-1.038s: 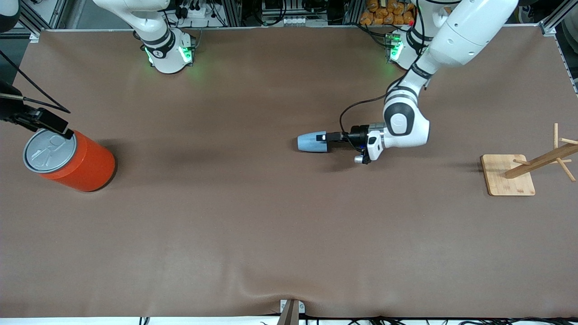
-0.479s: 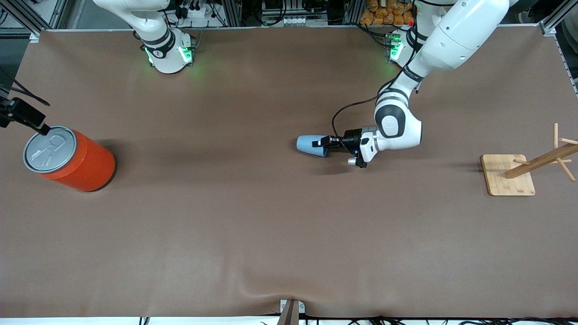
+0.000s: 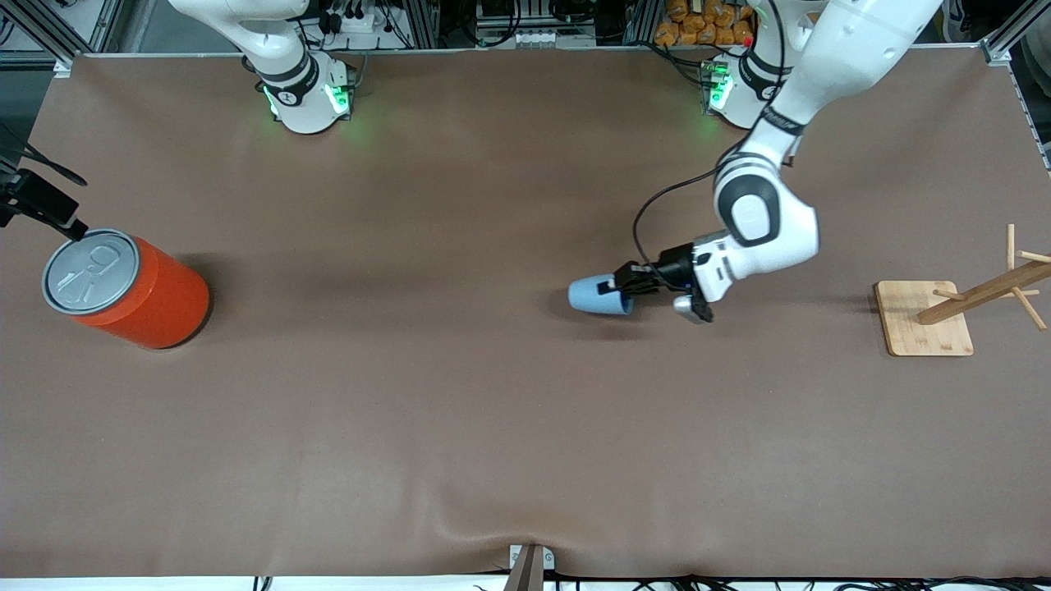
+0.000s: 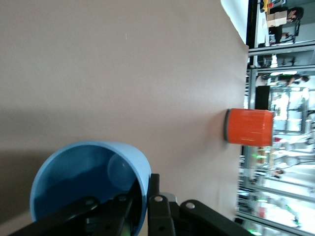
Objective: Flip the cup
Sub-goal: 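Rotate the cup upright with the left gripper and lower it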
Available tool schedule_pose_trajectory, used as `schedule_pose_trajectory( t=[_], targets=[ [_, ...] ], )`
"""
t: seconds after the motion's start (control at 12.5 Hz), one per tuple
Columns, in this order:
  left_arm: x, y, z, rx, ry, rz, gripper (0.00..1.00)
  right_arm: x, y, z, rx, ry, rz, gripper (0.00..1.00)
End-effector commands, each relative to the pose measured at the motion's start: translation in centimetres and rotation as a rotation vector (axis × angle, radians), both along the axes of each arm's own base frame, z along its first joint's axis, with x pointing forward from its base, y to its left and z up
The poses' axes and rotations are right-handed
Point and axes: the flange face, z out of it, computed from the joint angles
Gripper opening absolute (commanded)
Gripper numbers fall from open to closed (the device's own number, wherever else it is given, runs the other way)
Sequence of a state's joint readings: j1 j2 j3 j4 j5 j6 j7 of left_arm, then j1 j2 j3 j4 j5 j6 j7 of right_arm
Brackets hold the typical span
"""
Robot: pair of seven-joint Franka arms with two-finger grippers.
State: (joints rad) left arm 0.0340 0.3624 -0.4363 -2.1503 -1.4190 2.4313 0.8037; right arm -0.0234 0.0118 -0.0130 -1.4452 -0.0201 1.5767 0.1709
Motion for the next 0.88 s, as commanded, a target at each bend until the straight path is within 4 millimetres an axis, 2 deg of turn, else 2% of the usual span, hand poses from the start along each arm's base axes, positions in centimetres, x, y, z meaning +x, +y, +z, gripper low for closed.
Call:
schedule_pose_trajectory(
  t=[0.0,0.16,0.32,0.4,0.56,0.72,0.8],
  targets=[
    [1.1,4.6,1.6,0.131,-0.042,-0.045,0.0,0.0,-1.1,0.3,0.01,0.027,-0.014,1.0],
    [2.6,9.6,1.7,0.335,-0.023,-0.108,0.0,-0.3,-1.5,0.0,0.013,0.052,-0.021,1.0],
    [3.6,15.9,2.8,0.504,-0.034,-0.14,0.0,-0.3,-1.1,0.0,0.013,0.052,-0.016,1.0],
    [3.8,16.7,3.3,0.539,-0.014,-0.147,0.0,-0.3,-1.3,0.0,0.012,0.052,-0.019,1.0],
    [4.1,17.0,5.2,0.683,-0.013,-0.155,0.0,-0.2,-1.3,-0.2,0.013,0.055,-0.019,1.0],
    [3.8,16.6,7.7,0.827,-0.016,-0.12,0.0,0.0,-1.1,-0.7,0.013,0.065,-0.023,1.0],
    [3.7,16.4,7.9,0.854,-0.017,-0.112,0.0,0.0,-0.9,-0.8,0.014,0.068,-0.018,1.0]
  ],
)
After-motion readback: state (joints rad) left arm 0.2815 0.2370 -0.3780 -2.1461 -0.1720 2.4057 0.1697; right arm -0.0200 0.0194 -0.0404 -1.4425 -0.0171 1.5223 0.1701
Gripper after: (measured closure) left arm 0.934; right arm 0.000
